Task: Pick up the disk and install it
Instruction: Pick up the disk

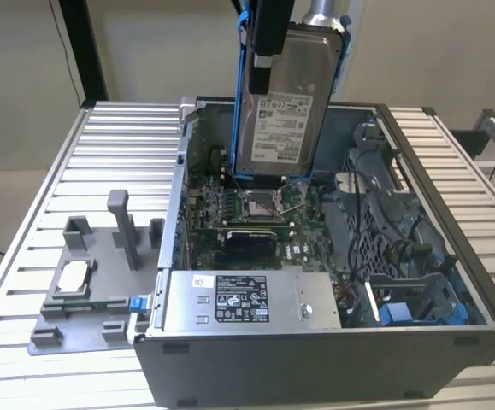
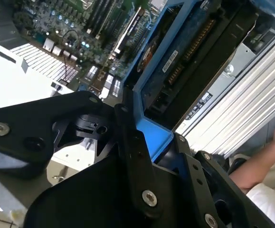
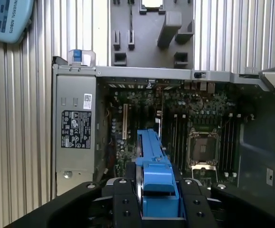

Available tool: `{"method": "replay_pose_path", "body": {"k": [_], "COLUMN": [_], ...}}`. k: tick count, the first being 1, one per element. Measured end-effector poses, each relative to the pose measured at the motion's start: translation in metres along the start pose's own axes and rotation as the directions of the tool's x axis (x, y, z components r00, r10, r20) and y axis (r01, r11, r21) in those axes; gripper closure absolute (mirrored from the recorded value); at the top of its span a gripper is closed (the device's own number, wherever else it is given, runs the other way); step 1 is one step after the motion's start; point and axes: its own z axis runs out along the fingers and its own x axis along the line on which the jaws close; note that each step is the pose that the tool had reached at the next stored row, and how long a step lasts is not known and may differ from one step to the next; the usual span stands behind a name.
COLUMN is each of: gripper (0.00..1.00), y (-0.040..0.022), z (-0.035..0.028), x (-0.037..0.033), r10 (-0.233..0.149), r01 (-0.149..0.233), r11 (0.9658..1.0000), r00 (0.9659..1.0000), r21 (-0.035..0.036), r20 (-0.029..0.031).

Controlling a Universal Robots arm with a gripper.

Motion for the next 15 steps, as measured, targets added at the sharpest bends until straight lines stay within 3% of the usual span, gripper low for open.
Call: {"method": "replay_pose_path", "body": {"k": [15], "gripper": [1.0], "y": [-0.0168], "z": [-0.0009], "x": [0.0255], "r10": [0.001], "r01": [-0.001], "r11": [1.0], "r00": [1.0], "r21": [0.0], "r20": [0.0001]}}
